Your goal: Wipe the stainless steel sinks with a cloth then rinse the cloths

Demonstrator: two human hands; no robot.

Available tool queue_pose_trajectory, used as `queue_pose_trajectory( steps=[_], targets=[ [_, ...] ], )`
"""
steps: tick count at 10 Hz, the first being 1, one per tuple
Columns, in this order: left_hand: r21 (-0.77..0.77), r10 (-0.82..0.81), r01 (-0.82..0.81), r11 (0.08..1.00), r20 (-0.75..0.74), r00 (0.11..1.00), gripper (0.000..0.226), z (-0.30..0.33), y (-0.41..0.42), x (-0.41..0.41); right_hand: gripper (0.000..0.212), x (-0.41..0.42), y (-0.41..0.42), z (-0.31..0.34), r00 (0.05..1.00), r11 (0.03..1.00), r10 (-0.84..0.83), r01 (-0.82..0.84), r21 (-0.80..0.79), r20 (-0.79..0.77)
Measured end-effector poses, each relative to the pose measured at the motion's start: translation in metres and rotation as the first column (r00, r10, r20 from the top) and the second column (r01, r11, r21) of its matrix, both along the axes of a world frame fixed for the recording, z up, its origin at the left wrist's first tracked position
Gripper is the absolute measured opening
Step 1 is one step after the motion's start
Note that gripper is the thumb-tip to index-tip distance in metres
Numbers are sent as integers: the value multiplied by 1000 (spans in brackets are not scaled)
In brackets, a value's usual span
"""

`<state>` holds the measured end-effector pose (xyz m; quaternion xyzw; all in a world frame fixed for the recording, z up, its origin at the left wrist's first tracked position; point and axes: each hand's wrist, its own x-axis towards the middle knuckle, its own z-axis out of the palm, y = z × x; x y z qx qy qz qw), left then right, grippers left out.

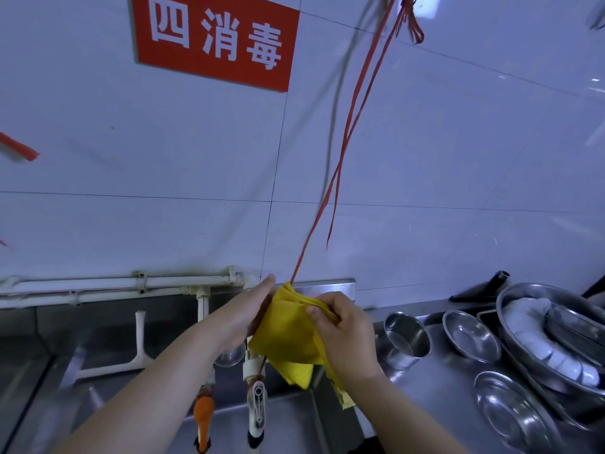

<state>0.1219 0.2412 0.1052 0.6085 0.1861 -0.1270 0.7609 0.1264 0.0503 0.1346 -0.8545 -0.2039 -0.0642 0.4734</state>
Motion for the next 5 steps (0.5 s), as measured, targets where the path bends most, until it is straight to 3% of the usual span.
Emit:
queue_pose_trajectory(
  steps=[1,2,3,4,5],
  targets=[
    [122,-13,21,992,-70,997,71,-8,2,-3,8,0,1,-7,999,993,5,0,-118,45],
    [305,43,-25,952,-53,998,66,-11,2,-7,13,-2,-1,-17,1000,982,-16,11,-191,-22],
    [320,15,-25,947,33,999,49,-3,0,-12,12,0,-4,-28,998,956,-38,20,-294,-59],
    [334,-15,-11,943,76,997,45,3,-1,-21,21,-1,-7,-30,995,938,-40,7,-347,-86],
    [327,23,-31,945,30,999,42,2,-4,-30,39,-2,-13,-29,998,935,-65,65,-349,14]
  ],
)
